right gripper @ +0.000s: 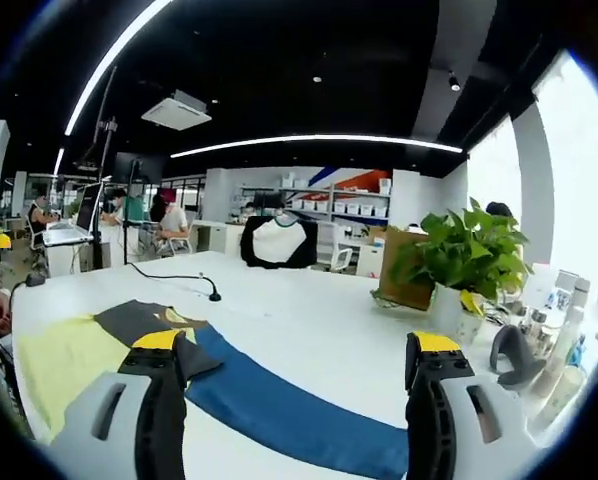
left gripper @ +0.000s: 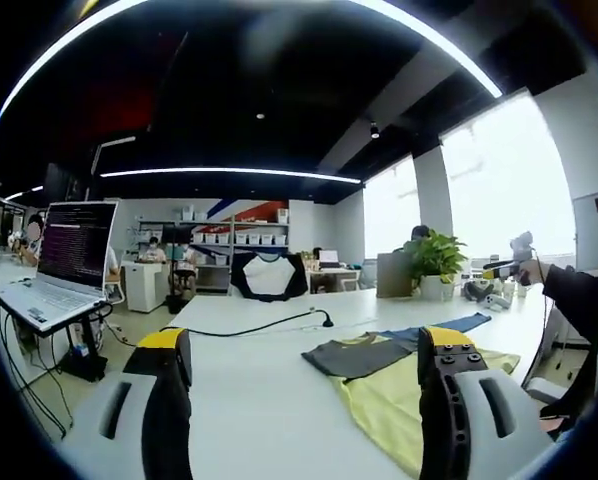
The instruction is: Fold the garment on the visible template until the final outline fits inside the template.
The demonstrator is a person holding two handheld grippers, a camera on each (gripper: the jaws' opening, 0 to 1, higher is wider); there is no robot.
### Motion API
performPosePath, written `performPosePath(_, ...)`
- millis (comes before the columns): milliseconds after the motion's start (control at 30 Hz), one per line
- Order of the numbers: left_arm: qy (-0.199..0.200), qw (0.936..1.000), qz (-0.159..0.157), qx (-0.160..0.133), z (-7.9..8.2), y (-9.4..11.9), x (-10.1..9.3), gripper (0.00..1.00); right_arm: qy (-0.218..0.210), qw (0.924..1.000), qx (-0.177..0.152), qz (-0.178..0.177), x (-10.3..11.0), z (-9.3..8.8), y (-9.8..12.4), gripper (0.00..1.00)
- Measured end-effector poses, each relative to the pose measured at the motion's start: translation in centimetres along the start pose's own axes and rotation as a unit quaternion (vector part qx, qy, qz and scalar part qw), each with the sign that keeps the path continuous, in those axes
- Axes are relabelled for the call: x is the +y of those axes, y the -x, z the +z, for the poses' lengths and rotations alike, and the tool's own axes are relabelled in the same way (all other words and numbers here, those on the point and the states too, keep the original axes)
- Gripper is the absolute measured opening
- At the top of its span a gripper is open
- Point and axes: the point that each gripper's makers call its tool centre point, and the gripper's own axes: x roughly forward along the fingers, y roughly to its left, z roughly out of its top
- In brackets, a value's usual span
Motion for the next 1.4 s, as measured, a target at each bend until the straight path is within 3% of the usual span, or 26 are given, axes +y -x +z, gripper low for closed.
performPosePath(133, -0.005, 1.0000, 0.002, -0.001, 0.1, 0.1, 0.0, 0.99, -0.010, 0.9996, 0.022, -0.016, -1.9, -2.4, -1.5, 0.89)
performPosePath(233, -0.003, 1.0000, 0.002, 0.004, -0.2, -0.1, 0.0, 0.99, 0.005, 0.9967, 0.054, -0.061, -4.2, -4.6, -2.6, 0.82)
performPosePath(333, -0.002, 0.9996, 0.013, 0.026, -1.0, -0.3, 0.5, 0.99, -0.001, 0.9953, 0.068, -0.069, -5.0, -6.3, -3.8, 0.82)
performPosePath(467, -0.006, 0.9998, 0.011, 0.018, -0.7, -0.1, 0.4, 0.99, -0.023, 0.9888, 0.120, -0.087, -5.9, -9.6, -4.4, 0.76)
performPosePath(533, -0.004, 0.9998, 0.008, 0.019, -0.7, 0.0, 0.3, 0.98, -0.014, 0.9871, 0.127, -0.097, -6.3, -10.5, -4.6, 0.74)
performPosePath(633, -0.007, 0.9995, 0.009, 0.028, -1.1, 0.0, 0.4, 0.98, -0.033, 0.9852, 0.139, -0.096, -6.1, -12.1, -4.7, 0.74)
performPosePath(700, -0.009, 0.9995, 0.010, 0.030, -1.3, -0.1, 0.5, 0.97, -0.043, 0.9837, 0.141, -0.103, -6.2, -12.7, -4.4, 0.70)
performPosePath(767, -0.011, 0.9992, 0.008, 0.037, -1.6, -0.2, 0.4, 0.96, -0.059, 0.9830, 0.122, -0.124, -7.2, -12.9, -4.2, 0.66)
performPosePath(867, -0.006, 0.9992, 0.007, 0.038, -1.7, -0.2, 0.3, 0.96, -0.050, 0.9770, 0.156, -0.136, -7.7, -14.6, -3.5, 0.66)
performPosePath(1267, -0.008, 0.9990, 0.009, 0.042, -1.9, 0.0, 0.3, 0.95, -0.048, 0.9738, 0.175, -0.136, -7.9, -16.5, -3.2, 0.61)
performPosePath(1400, -0.008, 0.9990, 0.008, 0.044, -2.0, 0.0, 0.2, 0.95, -0.047, 0.9752, 0.175, -0.127, -7.5, -16.9, -3.3, 0.54)
